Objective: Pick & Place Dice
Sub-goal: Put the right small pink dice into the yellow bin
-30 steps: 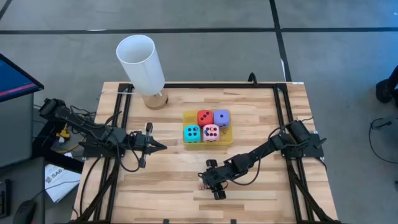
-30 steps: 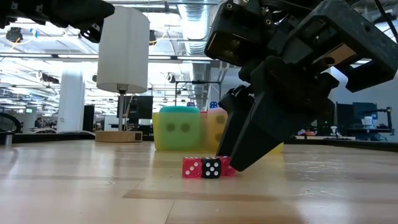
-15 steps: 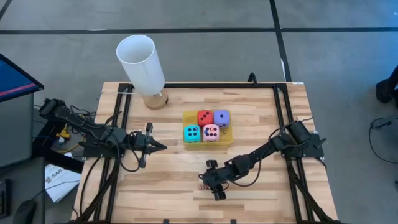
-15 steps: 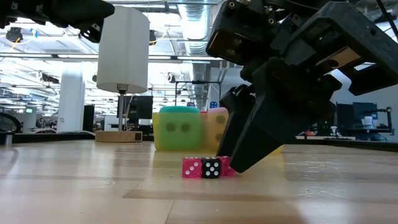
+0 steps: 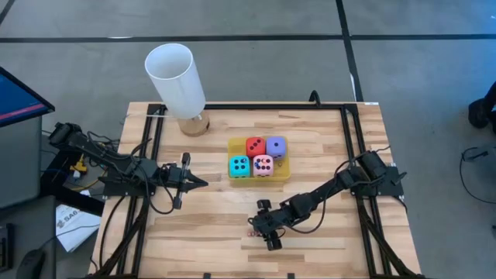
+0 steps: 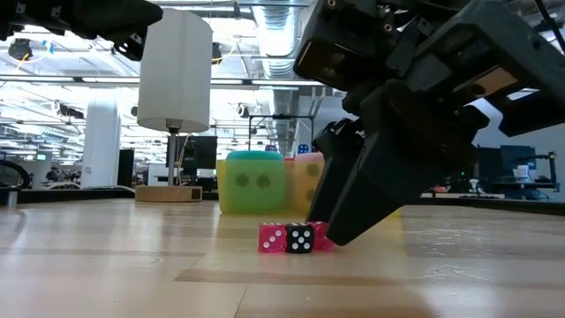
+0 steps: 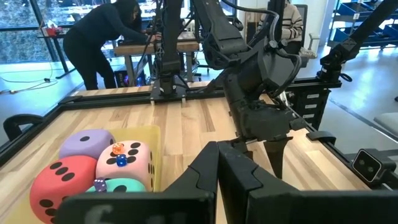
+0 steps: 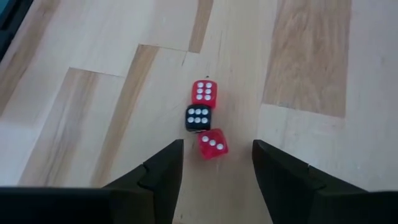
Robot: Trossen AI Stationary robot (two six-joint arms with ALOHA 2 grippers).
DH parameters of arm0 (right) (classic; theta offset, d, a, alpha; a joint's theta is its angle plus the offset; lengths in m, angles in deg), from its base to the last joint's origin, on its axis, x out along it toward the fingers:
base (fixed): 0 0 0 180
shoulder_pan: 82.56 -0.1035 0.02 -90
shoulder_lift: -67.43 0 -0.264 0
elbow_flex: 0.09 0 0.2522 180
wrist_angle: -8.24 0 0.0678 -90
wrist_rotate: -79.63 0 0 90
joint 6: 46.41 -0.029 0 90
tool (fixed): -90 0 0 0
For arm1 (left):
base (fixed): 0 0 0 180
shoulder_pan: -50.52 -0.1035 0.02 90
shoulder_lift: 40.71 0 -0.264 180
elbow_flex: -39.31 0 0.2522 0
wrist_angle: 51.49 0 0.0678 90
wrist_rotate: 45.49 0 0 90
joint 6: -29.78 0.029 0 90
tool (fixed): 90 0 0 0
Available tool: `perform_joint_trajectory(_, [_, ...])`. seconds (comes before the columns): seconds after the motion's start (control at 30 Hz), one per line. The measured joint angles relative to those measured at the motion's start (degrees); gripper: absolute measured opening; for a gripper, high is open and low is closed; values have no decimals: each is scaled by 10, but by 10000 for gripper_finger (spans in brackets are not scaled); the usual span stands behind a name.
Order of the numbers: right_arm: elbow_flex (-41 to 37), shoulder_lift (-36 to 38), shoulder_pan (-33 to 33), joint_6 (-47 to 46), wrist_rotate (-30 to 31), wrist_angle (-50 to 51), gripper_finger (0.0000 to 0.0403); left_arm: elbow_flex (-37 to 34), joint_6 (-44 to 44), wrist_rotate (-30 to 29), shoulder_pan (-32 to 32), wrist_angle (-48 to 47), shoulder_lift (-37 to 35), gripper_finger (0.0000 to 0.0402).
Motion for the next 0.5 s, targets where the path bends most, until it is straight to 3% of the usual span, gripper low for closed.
perform_joint_trajectory(0.5, [0, 0, 0, 0, 1, -9, 188, 0, 0, 0, 0, 0, 0, 0])
